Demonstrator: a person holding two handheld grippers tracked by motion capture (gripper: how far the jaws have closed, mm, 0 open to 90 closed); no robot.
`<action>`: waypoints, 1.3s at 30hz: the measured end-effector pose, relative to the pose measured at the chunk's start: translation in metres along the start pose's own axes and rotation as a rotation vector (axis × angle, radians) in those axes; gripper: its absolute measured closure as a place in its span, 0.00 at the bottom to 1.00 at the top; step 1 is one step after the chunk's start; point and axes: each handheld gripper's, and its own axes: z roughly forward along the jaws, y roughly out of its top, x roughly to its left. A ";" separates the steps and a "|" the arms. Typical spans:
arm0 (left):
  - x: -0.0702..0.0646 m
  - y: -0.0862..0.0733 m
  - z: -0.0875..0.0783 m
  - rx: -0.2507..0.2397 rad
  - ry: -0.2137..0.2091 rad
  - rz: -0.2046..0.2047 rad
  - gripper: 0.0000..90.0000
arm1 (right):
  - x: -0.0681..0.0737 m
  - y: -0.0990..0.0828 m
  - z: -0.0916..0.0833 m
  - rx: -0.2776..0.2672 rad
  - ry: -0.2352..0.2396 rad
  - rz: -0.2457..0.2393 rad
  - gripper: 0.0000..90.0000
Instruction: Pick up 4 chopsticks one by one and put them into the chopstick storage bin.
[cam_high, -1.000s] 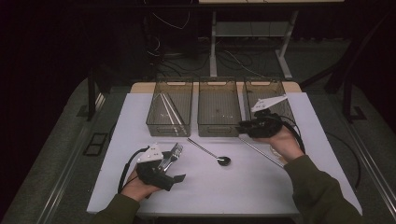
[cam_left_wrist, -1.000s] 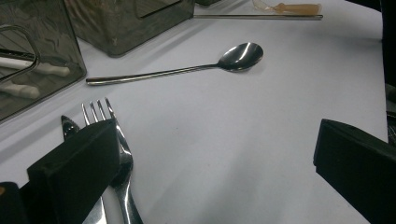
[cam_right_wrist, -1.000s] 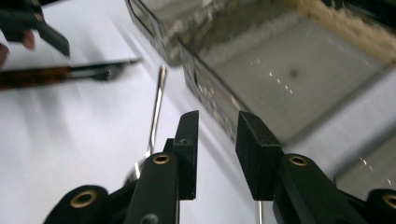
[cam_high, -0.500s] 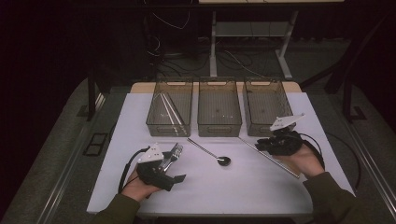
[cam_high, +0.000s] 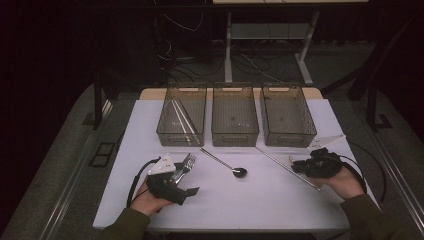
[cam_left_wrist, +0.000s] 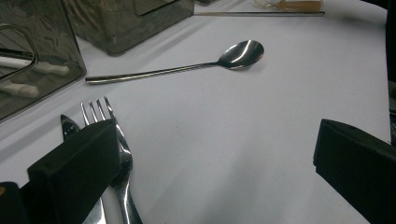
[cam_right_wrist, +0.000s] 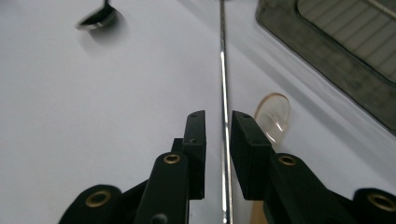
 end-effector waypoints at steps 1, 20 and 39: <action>0.000 0.000 0.000 0.000 0.000 0.001 0.00 | 0.000 -0.001 0.001 0.010 -0.007 0.005 0.84; 0.000 0.000 0.000 -0.001 0.000 0.001 0.00 | -0.002 -0.008 0.017 0.084 -0.027 -0.051 0.88; 0.000 0.000 0.000 0.001 -0.001 0.002 0.00 | 0.005 -0.008 0.027 0.123 -0.057 -0.104 0.93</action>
